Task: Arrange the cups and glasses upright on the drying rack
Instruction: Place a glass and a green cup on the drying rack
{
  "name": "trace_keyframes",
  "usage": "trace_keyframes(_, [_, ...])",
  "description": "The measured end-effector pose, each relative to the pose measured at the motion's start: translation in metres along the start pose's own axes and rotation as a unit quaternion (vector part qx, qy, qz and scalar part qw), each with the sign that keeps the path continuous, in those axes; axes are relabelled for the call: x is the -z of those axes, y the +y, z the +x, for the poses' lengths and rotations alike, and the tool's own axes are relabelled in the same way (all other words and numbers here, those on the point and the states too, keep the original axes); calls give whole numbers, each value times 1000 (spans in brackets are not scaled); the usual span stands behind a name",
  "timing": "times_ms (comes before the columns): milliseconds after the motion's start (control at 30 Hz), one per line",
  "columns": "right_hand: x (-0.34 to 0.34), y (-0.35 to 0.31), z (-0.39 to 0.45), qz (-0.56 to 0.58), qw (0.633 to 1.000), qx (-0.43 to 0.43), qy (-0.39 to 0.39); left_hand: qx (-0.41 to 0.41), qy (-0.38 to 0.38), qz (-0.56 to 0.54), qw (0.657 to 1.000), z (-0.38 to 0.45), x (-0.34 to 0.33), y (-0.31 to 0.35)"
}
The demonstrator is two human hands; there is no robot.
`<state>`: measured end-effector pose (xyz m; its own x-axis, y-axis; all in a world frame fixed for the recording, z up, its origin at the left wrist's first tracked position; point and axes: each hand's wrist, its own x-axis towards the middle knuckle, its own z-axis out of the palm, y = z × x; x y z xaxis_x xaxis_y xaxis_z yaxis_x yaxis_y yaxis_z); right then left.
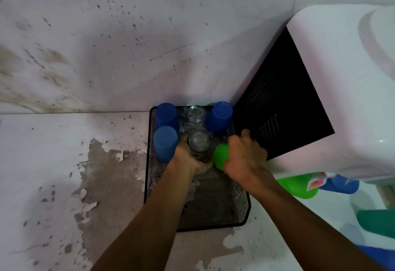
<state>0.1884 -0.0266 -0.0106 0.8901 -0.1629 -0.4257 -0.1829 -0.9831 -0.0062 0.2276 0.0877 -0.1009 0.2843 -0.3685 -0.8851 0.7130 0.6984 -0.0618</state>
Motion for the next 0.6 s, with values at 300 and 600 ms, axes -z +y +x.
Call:
trace_keyframes(300, [-8, -7, 28, -35, 998, 35, 24, -7, 38, 73, 997, -13, 17, -12])
trace_keyframes(600, [-9, -15, 53, -34, 998, 36, 32, -40, 27, 117, 992, -18, 26, -17])
